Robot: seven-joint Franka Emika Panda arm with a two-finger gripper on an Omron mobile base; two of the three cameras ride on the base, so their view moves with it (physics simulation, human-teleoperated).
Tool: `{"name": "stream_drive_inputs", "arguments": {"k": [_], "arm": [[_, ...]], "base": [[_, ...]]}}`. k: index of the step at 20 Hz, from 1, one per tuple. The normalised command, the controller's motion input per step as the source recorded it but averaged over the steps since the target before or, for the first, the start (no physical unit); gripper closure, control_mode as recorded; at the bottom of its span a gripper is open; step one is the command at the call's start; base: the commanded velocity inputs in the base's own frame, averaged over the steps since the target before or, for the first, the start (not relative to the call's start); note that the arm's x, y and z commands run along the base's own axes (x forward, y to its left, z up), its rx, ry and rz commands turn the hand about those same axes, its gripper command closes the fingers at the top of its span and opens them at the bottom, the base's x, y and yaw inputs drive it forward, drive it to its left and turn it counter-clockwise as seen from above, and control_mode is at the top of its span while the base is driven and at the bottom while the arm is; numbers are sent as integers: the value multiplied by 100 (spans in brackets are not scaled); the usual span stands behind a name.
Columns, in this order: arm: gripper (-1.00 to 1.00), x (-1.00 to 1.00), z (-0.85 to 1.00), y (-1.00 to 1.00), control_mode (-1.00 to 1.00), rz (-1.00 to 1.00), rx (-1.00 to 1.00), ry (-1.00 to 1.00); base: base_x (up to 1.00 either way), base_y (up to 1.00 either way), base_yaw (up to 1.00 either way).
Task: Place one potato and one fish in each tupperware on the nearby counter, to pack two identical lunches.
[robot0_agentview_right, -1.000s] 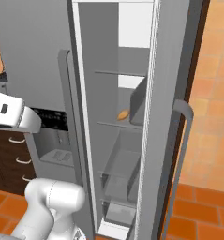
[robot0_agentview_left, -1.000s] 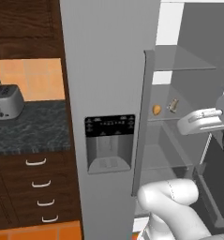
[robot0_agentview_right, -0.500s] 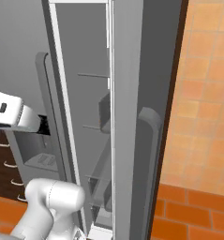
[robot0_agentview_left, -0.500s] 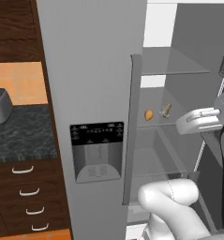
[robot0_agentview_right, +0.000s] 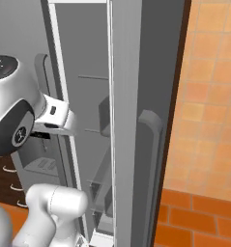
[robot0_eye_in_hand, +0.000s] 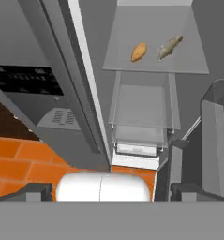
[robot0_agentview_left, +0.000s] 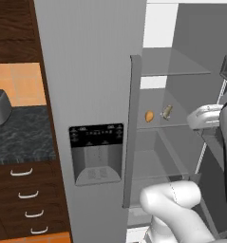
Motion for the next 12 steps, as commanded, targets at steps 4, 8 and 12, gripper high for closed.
{"name": "stream_drive_inputs", "arguments": {"k": [4, 8, 12], "arm": [[-100, 81, -89, -6, -100, -36, 3, 0], [-100, 88, -49, -25, -100, -11, 3, 0], [-100, 100, -14, -39, -100, 8, 3, 0]], "base": [[0, 0, 0], [0, 0, 0], [0, 0, 0]]}}
